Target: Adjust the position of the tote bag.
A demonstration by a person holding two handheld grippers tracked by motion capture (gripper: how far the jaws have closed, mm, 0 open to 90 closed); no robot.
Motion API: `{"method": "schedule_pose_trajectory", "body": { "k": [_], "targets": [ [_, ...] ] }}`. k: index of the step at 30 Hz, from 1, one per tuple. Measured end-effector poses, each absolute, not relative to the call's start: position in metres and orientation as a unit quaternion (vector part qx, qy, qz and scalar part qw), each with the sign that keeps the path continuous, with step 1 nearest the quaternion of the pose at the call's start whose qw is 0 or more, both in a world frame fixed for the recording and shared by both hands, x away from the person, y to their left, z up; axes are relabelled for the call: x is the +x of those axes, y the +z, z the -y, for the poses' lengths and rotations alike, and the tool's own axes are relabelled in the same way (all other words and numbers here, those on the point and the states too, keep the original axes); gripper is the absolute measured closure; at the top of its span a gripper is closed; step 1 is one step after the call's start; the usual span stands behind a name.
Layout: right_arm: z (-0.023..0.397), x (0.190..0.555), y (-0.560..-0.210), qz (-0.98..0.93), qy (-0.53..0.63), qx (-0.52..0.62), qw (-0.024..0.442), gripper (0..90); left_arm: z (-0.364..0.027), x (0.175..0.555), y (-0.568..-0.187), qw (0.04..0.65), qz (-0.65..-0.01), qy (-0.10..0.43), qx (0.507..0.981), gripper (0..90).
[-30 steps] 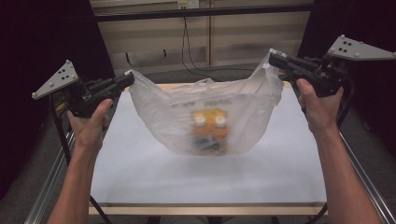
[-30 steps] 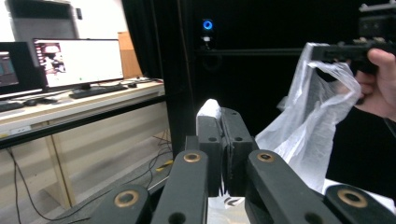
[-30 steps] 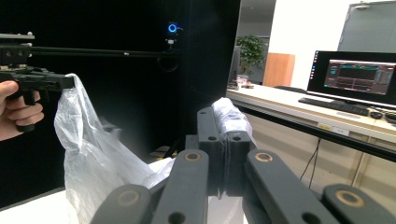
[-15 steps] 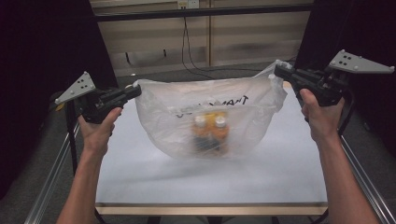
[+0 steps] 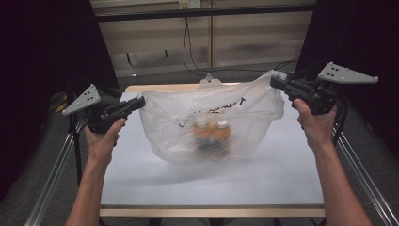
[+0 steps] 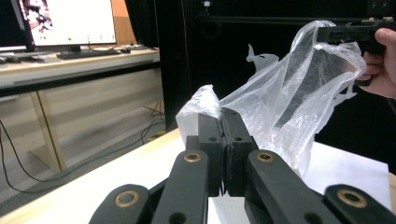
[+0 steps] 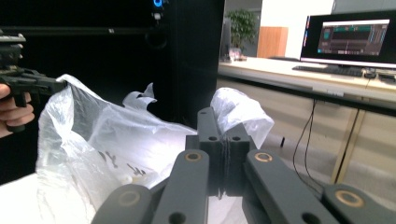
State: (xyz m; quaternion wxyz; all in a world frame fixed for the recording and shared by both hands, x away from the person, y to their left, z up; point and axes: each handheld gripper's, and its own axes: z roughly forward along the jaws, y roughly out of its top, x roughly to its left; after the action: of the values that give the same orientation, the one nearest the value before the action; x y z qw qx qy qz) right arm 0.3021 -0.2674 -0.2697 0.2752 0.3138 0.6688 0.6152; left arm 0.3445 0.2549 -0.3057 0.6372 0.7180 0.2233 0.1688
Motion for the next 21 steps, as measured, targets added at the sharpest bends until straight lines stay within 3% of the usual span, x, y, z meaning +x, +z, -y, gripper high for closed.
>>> {"method": "schedule_pose_trajectory", "body": {
  "k": [21],
  "targets": [
    [0.272, 0.305, -0.317, -0.678, 0.603, 0.345, 0.240, 89.4, -0.243, 0.350, -0.339, 0.598, -0.217, 0.144, 0.758, 88.6]
  ]
}}
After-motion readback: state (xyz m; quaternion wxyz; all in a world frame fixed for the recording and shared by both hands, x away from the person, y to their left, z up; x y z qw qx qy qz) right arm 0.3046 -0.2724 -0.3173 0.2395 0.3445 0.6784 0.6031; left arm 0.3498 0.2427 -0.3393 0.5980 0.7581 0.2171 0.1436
